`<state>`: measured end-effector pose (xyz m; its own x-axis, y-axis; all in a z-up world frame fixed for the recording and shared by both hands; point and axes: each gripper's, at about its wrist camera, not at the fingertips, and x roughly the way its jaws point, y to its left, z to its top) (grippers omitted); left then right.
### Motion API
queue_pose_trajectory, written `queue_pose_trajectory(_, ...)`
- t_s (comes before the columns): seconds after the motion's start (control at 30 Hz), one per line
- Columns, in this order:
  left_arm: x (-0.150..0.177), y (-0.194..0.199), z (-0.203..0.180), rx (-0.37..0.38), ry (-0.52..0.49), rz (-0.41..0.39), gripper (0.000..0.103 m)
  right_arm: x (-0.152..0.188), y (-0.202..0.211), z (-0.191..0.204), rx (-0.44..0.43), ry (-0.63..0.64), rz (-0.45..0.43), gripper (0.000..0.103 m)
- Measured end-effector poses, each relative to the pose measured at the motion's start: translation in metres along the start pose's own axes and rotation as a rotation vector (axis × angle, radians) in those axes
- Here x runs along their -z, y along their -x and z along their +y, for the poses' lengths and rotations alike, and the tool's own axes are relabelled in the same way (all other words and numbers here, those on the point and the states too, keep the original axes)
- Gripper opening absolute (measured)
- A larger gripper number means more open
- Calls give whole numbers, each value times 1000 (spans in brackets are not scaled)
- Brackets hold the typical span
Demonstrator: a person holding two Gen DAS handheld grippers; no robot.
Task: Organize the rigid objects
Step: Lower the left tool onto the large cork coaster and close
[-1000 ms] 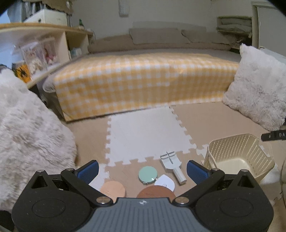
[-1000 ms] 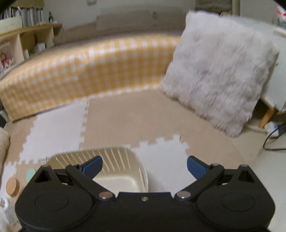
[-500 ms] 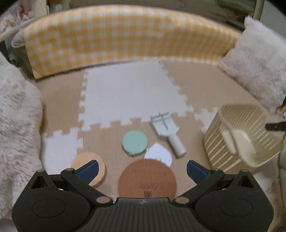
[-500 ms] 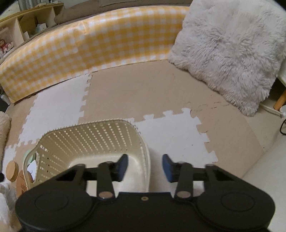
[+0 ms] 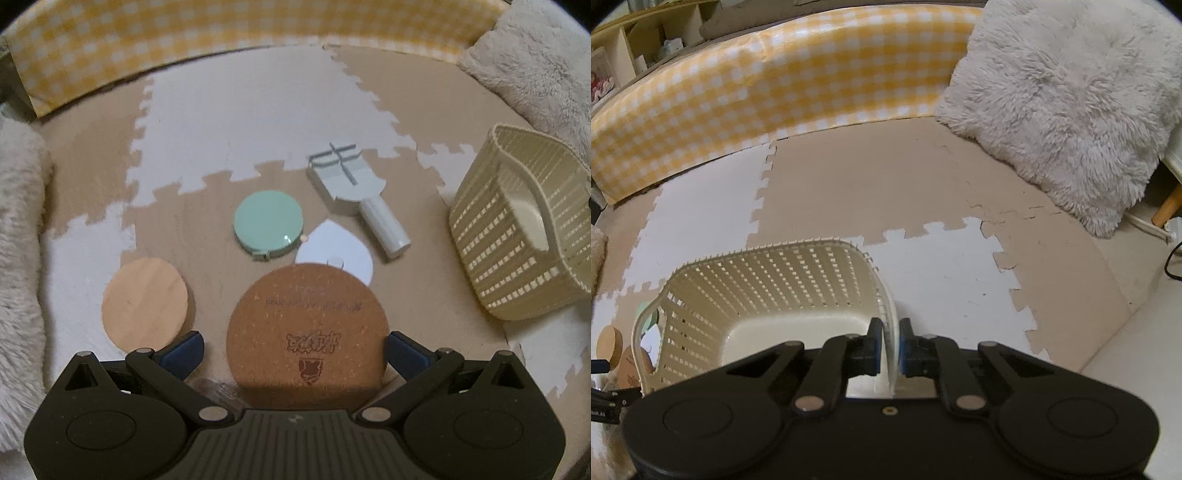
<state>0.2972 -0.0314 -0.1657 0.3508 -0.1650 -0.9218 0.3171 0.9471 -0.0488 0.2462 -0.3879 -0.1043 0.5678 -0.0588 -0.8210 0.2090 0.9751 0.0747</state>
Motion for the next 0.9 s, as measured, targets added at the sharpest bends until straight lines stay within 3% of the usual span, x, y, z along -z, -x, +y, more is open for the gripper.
queue_pose_trajectory(0.13, 2, -5, -1, 34, -3, 38, 103, -1, 5, 0, 0, -5, 0, 10)
queue_pose_trajectory(0.33, 3, -12, -4, 23, -22, 54, 103, 0, 16, -5, -15, -37, -6, 10)
queue_pose_trajectory(0.9, -12, 9, 9, 72, 126, 31, 98, 3, 25, -7, -28, -48, -13, 8)
